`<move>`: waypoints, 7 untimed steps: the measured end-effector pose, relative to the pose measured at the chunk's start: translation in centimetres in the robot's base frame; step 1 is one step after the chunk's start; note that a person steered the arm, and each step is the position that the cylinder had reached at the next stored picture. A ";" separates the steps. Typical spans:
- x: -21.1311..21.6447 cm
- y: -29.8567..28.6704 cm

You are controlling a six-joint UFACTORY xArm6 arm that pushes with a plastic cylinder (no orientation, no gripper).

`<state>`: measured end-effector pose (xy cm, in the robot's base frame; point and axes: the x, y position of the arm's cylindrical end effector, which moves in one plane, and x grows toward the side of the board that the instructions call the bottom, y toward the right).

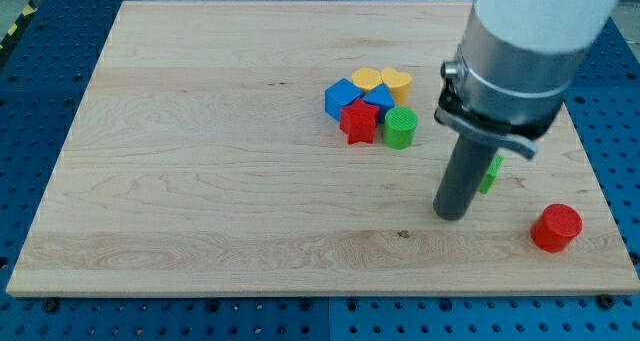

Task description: Move the green star into the right side of the blue triangle

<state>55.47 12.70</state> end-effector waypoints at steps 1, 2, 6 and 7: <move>-0.3 2.5; -5.4 4.3; -8.7 7.9; -13.7 8.4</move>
